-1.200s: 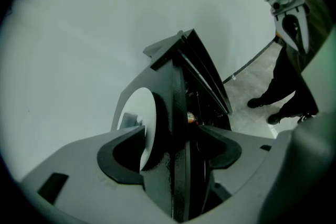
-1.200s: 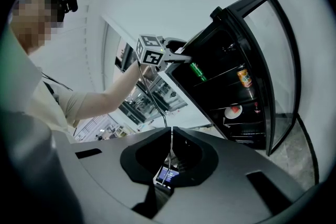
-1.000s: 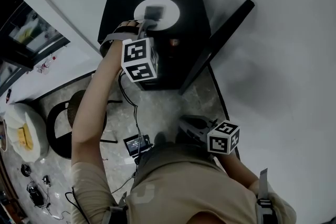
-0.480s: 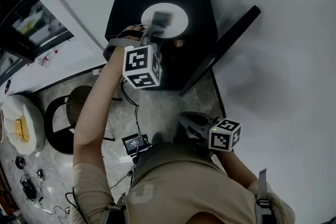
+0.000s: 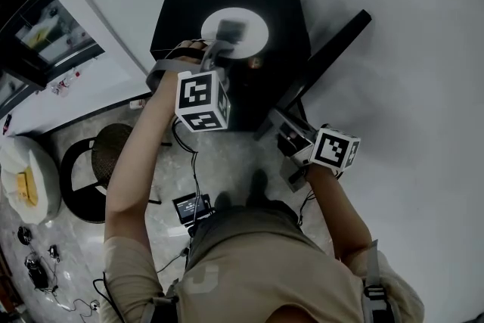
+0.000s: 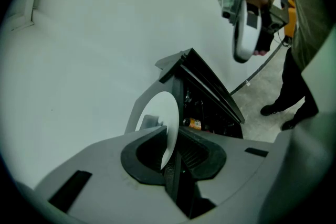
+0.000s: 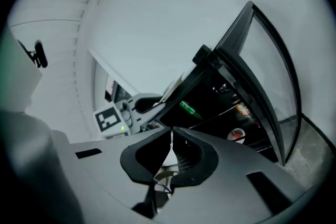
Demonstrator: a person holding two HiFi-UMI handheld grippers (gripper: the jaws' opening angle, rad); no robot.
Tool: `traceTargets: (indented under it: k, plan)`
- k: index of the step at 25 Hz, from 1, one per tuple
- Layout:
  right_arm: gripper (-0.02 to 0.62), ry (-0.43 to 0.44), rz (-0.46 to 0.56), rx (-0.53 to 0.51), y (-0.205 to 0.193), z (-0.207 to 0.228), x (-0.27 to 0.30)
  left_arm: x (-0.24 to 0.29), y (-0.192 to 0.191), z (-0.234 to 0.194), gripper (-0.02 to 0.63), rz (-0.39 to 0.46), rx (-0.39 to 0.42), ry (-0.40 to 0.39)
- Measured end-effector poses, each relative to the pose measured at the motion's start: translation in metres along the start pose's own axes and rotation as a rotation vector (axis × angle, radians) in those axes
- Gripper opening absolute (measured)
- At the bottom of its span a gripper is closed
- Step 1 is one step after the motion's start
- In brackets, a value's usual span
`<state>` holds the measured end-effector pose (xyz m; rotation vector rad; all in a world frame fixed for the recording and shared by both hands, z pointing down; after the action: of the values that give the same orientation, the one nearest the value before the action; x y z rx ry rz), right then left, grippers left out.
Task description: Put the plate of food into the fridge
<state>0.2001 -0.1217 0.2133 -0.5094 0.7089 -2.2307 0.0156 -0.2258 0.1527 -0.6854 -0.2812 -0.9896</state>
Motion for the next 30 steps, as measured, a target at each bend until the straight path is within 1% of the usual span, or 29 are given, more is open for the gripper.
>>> traceTargets:
  k: [3,4,6,7,9,10,12,16,19,22,26,30]
  plan:
    - [0.023,0.03,0.036,0.075,0.026,0.002,0.025,-0.001,0.0,0.002,0.064,0.006,-0.009,-0.001]
    - [0.023,0.021,0.046,0.108,0.032,0.004,0.032,-0.002,0.001,0.002,0.064,0.007,-0.011,-0.003]
    - [0.023,-0.026,0.071,0.18,0.044,0.01,0.044,-0.003,0.001,0.003,0.064,0.01,-0.013,-0.004]
    - [0.025,-0.029,0.086,0.209,0.049,0.011,0.05,-0.004,0.001,0.004,0.064,0.012,-0.014,-0.005]
    - [0.027,0.002,0.111,0.245,0.058,0.011,0.062,-0.007,0.002,0.006,0.064,0.018,-0.013,-0.006]
    - [0.04,0.012,0.117,0.256,0.06,0.011,0.066,-0.009,0.003,0.007,0.064,0.023,-0.014,-0.006]
    - [0.104,0.024,0.123,0.281,0.062,0.01,0.074,-0.011,0.003,0.009,0.064,0.031,-0.017,-0.008]
    - [0.106,0.039,0.145,0.325,0.068,0.007,0.084,-0.015,0.003,0.011,0.064,0.037,-0.014,-0.015]
    - [0.106,0.046,0.134,0.332,0.071,0.007,0.093,-0.016,0.004,0.011,0.064,0.045,-0.011,-0.019]
    - [0.106,0.072,0.119,0.354,0.07,0.004,0.103,-0.019,0.006,0.012,0.064,0.052,-0.004,-0.024]
    - [0.104,0.075,0.117,0.399,0.063,0.006,0.109,-0.023,0.006,0.015,0.064,0.061,0.001,-0.018]
    - [0.076,0.067,0.137,0.421,0.045,0.014,0.102,-0.025,0.006,0.035,0.064,0.058,0.023,-0.018]
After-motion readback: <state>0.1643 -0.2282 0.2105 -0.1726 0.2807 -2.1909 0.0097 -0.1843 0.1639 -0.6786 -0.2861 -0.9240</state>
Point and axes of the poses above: the fingertips, and each gripper's own axes: x forward along the fingers, z to its right, y out of its top, the point moved 9 cm from there along -x, backward along the fingers, and after that the axes turned 6 degrees about z, right-handed, at the moved point
